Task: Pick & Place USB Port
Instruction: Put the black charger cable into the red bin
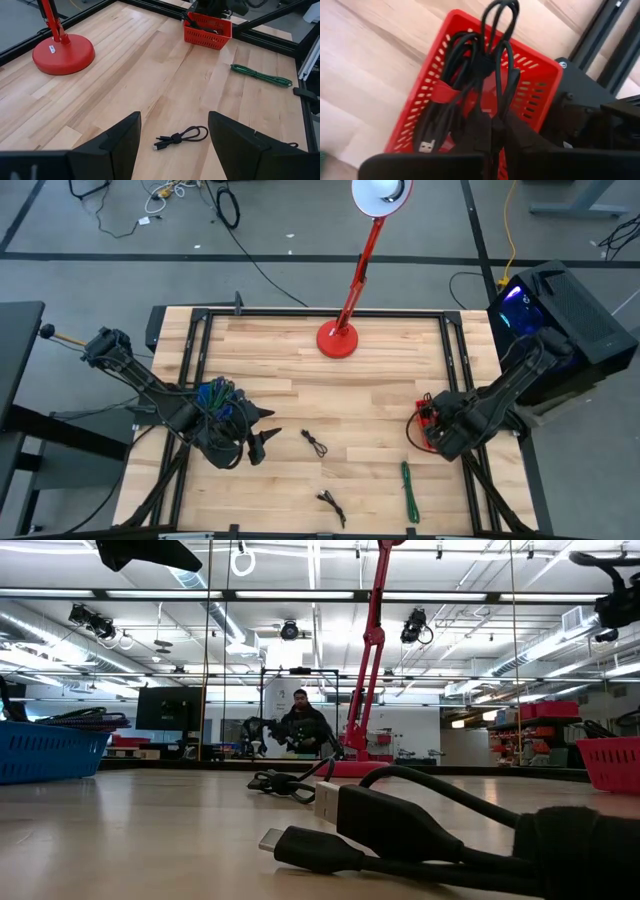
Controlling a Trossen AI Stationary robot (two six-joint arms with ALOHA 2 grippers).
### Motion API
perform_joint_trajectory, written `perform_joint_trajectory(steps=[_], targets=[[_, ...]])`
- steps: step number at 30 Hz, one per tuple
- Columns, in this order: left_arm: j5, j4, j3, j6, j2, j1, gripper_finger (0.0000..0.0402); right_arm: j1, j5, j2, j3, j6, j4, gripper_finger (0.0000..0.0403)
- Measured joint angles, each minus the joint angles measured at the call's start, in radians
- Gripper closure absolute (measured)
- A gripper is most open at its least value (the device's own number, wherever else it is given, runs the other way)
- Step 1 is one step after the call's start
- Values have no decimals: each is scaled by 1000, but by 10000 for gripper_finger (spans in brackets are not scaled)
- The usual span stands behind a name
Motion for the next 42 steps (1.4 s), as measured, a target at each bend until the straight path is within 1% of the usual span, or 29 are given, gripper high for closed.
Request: perform_joint_trajectory(steps=[5, 6, 16, 20, 24, 28, 33, 36, 39, 42], targets=[[0, -1, 0, 0, 0, 0, 165, 0, -4, 28, -1, -3, -1, 386], [0, -1, 0, 0, 0, 0, 165, 0, -6, 33, -1, -3, 0, 381], [0, -1, 0, 0, 0, 0, 165, 0, -23, 65, -1, -33, 5, 280], [0, -1, 0, 0, 0, 0, 165, 0, -23, 65, -1, -35, 4, 251], [0, -1, 0, 0, 0, 0, 165, 0, 26, 65, -1, -60, 0, 239], [0, -1, 0, 0, 0, 0, 165, -3, 61, 60, 6, -66, 9, 239], [-7, -1, 0, 0, 0, 0, 165, -6, 132, 59, 57, -199, 149, 245], [-16, -1, 0, 0, 0, 1, 165, -15, 212, 59, 92, -306, 274, 248], [-19, -1, 0, 0, 0, 1, 165, -37, 285, 58, 103, -453, 470, 248], [-19, -1, 0, 0, 0, 1, 165, -77, 284, 64, 104, -618, 680, 248]])
